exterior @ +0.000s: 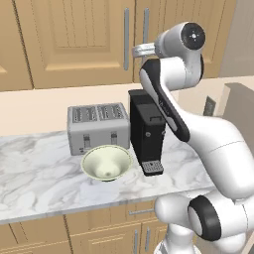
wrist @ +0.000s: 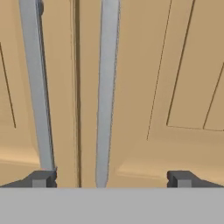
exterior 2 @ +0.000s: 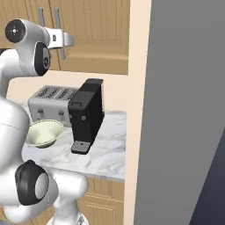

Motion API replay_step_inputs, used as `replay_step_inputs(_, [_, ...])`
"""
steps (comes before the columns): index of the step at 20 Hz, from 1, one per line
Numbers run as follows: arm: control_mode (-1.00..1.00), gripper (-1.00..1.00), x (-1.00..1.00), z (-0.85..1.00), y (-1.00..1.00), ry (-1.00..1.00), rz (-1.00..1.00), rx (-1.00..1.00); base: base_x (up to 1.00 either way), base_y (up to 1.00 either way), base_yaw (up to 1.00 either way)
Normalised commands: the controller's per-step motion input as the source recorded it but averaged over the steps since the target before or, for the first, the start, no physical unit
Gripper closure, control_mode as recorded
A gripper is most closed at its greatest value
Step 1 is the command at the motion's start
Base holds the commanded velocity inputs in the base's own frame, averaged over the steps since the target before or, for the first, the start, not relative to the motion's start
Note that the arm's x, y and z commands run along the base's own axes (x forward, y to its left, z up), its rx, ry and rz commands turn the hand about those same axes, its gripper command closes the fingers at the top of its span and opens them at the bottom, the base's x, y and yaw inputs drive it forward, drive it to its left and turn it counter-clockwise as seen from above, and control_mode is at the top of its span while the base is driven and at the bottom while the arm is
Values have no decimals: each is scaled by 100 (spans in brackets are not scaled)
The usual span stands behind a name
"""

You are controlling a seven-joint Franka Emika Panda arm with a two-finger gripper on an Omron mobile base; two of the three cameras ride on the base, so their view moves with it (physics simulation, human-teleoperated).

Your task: Open the cabinet. Pick the banana and apple from the cabinet and place them into the bowl. Then close the cabinet.

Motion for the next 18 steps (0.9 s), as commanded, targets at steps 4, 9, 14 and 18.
replay_step_inputs(4, [-100,-100,27,0,12,0,0,0,0,0,0])
replay_step_inputs(9, [-100,-100,25,0,2,0,0,0,0,0,0])
replay_step_inputs(14, [-100,-100,24,0,0,0,0,0,0,0,0])
replay_step_inputs(18, [-100,-100,24,0,0,0,0,0,0,0,0])
